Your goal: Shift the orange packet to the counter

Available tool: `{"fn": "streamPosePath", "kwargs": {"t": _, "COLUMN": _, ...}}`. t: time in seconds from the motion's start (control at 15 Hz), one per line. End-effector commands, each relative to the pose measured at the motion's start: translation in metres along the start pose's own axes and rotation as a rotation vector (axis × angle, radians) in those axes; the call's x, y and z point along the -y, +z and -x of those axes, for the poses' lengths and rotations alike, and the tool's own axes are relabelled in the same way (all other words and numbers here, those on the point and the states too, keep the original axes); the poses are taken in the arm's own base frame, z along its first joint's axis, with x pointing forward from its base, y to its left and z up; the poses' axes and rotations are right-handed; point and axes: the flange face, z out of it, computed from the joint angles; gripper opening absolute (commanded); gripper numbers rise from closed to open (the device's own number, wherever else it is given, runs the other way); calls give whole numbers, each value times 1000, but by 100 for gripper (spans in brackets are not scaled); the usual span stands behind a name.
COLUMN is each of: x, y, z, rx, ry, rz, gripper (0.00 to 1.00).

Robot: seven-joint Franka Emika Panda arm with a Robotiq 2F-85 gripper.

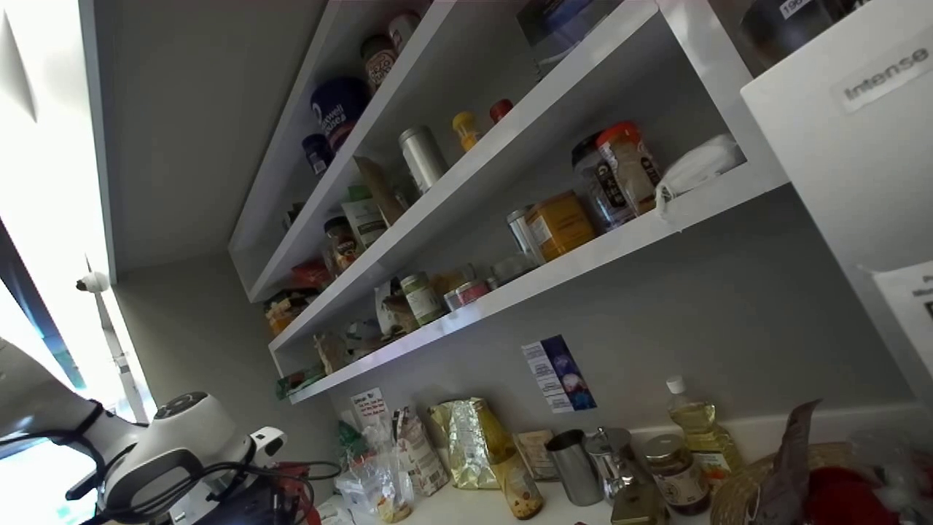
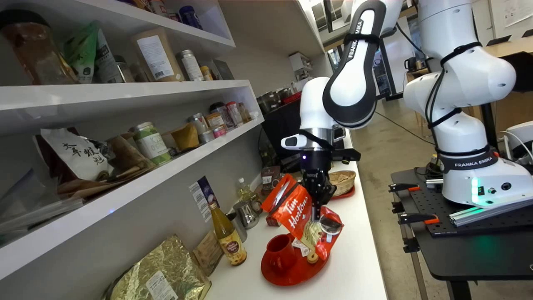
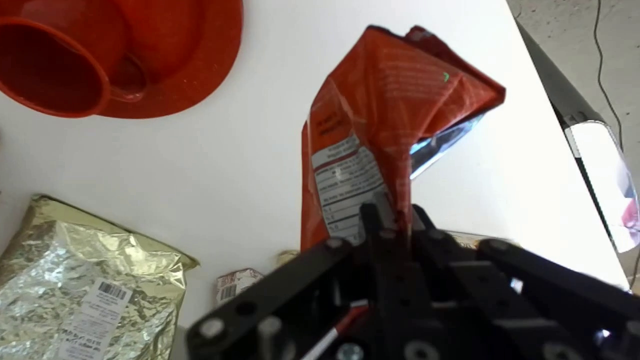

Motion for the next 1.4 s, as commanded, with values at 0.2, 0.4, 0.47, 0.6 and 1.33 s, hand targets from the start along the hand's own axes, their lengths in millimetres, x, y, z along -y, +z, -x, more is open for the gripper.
{"fn": "streamPosePath", "kwargs": {"t": 0.2, "x": 25, "y": 50, "z": -35, "rx": -79, "ry": -70, "rz": -2, "gripper": 1}}
{"fn": "streamPosePath", "kwargs": {"t": 0.4, "x": 16, "y": 74, "z": -46, "rx": -105, "ry": -52, "rz": -17, "gripper": 1}}
{"fn": "streamPosePath", "kwargs": {"t": 0.47, "x": 12, "y": 83, "z": -45, "rx": -109, "ry": -47, "rz": -16, "gripper": 1}}
{"fn": "streamPosePath", "kwargs": {"t": 0.6, "x": 5, "y": 102, "z": -41, "rx": -109, "ry": -39, "rz": -18, "gripper": 1}}
{"fn": "streamPosePath", "kwargs": {"t": 1.33, "x": -15, "y": 185, "z": -33, "rx": -178, "ry": 2, "rz": 24, "gripper": 1}}
